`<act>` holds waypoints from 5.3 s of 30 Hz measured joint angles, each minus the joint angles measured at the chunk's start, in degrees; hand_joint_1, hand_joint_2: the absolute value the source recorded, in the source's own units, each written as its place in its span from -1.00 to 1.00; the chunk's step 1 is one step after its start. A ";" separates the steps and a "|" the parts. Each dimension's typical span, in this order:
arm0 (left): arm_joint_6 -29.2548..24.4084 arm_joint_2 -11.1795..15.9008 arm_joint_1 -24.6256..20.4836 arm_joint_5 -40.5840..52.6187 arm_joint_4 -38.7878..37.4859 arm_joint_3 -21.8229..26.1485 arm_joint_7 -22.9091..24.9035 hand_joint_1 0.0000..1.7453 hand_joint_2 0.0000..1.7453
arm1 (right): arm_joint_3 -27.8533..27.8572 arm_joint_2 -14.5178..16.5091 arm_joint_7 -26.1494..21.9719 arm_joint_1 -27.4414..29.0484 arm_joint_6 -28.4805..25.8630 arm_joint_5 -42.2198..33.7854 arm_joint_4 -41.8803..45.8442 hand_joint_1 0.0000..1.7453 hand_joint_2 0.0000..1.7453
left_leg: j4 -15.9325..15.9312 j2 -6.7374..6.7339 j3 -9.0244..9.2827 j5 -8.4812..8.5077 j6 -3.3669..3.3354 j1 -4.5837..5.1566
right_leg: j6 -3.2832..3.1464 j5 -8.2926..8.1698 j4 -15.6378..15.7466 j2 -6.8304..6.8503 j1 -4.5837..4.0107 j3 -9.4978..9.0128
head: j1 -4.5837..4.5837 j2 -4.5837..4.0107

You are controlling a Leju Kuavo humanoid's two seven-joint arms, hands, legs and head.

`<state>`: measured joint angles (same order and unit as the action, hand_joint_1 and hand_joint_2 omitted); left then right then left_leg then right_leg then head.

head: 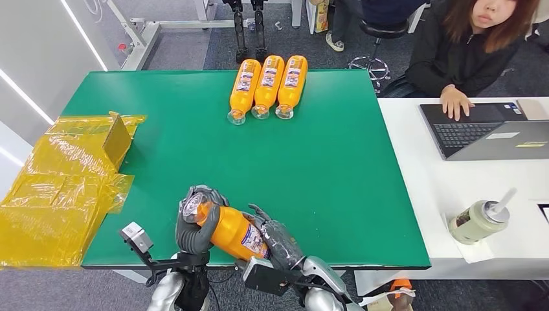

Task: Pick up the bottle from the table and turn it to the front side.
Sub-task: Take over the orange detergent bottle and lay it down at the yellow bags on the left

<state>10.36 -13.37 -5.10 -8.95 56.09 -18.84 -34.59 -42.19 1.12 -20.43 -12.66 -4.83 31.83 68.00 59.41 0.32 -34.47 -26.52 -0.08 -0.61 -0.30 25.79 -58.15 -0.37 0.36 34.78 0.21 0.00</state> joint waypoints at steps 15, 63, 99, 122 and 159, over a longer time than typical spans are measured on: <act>-5.94 3.43 1.23 14.47 14.71 3.48 -0.45 1.00 1.00 | 0.71 1.42 0.55 -0.01 -1.17 2.42 5.01 -1.00 1.00 | 0.00 -0.09 0.00 0.01 0.02 0.00 | -0.01 0.00 -0.04 -0.12 0.00 0.09 | 0.00 0.00; -20.46 8.72 1.89 28.83 21.08 5.42 -1.54 1.00 1.00 | 2.34 2.38 0.27 1.78 -6.35 7.41 8.15 -1.00 1.00 | 0.00 -0.17 0.00 0.01 0.02 0.00 | -0.01 0.00 -0.03 -0.18 0.00 0.13 | 0.00 0.00; -19.49 7.80 -1.98 28.13 18.97 7.72 -1.60 1.00 1.00 | 3.54 -0.81 -1.91 8.17 -23.45 6.15 8.31 -1.00 1.00 | 0.00 -0.16 -0.02 -0.01 0.03 0.00 | -0.01 0.00 -0.04 -0.16 0.00 0.13 | 0.01 0.00; -40.32 14.27 -9.34 46.17 7.91 9.70 -2.22 1.00 1.00 | 4.90 -1.45 -7.89 9.14 -31.14 0.30 4.38 -1.00 1.00 | 0.00 -0.16 -0.02 0.03 0.09 -0.01 | -0.03 0.00 -0.09 -0.18 0.00 0.14 | 0.01 0.00; -28.65 37.50 -28.07 76.04 3.33 -9.04 19.27 1.00 1.00 | 8.21 -4.34 -6.02 14.75 -33.56 -2.23 8.48 -1.00 1.00 | 0.00 -0.34 -0.06 0.07 0.17 -0.03 | -0.16 -0.09 -0.14 -0.39 -0.02 0.31 | 0.01 0.00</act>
<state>-18.29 24.13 -33.16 67.09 59.42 -27.88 -15.32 -33.99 -3.22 -26.45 2.09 -38.39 29.60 76.48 59.40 -0.02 -34.53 -26.45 0.09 -0.64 -0.46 25.70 -58.28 -0.76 0.34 35.09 0.22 0.00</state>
